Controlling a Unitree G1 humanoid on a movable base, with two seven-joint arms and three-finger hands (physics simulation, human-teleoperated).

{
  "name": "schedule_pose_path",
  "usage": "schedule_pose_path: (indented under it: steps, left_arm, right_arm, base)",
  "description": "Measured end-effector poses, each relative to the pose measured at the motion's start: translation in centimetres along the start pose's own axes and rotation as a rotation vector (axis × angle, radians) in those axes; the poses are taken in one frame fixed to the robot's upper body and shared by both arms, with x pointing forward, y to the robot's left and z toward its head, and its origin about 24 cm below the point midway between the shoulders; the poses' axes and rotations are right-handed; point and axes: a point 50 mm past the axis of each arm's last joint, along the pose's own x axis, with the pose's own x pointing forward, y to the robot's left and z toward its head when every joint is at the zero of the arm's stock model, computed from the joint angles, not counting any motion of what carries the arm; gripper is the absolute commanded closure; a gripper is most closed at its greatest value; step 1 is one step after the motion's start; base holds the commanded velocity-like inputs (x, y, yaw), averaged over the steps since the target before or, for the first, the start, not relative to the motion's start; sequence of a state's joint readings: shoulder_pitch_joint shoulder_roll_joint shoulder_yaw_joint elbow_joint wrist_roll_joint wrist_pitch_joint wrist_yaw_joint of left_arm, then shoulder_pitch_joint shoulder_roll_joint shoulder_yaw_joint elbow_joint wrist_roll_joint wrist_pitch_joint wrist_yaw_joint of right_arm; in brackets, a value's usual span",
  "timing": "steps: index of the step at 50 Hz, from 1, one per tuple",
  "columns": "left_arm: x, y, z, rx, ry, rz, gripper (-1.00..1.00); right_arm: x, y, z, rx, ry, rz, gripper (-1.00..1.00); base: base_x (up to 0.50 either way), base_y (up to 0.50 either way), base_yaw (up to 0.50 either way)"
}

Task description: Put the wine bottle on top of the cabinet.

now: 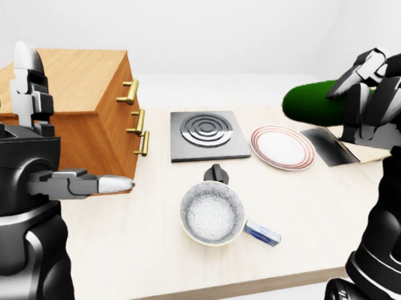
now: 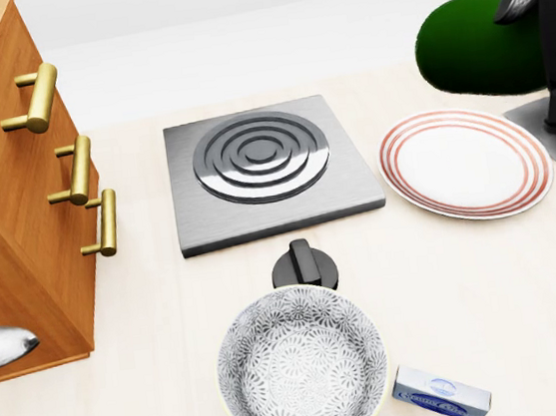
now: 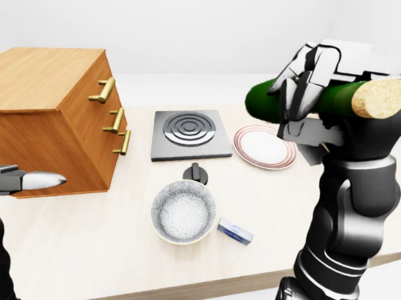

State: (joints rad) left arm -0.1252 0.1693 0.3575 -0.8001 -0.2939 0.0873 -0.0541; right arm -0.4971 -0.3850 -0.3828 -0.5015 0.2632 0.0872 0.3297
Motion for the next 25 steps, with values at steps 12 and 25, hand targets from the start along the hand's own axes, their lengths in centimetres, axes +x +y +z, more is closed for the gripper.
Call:
schedule_pose_path:
  steps: [12, 25]
  left_arm:
    - [0.0, -0.2, 0.2, -0.004, -0.009, -0.003, -1.00]
    - [-0.1, -0.2, 1.0, -0.010, -0.040, -0.006, -1.00]
  right_arm:
    - [3.3, -0.4, 1.3, 0.066, -0.115, -0.024, 1.00]
    - [6.2, -0.4, 2.5, 0.108, -0.194, -0.032, 1.00]
  base:
    - [0.00, 0.00, 0.00]
    - [0.00, 0.00, 0.00]
